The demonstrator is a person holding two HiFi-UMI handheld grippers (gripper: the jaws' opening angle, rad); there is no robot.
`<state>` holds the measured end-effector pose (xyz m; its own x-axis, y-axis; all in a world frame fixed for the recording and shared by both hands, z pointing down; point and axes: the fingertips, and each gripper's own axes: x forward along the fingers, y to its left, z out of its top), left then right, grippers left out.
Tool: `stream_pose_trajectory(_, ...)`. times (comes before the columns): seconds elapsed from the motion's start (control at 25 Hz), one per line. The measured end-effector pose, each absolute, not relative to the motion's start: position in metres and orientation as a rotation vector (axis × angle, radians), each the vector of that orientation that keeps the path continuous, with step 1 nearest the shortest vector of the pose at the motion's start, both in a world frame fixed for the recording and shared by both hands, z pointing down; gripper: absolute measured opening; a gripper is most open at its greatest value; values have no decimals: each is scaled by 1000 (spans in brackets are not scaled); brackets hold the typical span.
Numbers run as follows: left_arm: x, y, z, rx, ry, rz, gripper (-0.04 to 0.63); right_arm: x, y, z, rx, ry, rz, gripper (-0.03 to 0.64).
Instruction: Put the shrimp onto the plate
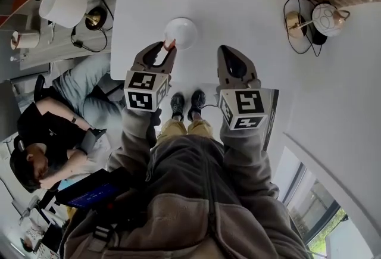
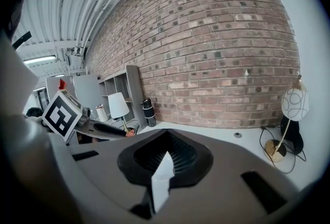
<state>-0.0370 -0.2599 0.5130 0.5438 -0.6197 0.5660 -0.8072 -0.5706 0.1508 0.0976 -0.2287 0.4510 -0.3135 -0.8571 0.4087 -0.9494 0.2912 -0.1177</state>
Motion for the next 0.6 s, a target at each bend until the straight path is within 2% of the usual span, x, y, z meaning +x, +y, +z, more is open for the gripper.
stream_pose_trajectory(0.6,-30,-280,589,2344,-1064,787,153,96,-249,515,1599,-2226,617,0)
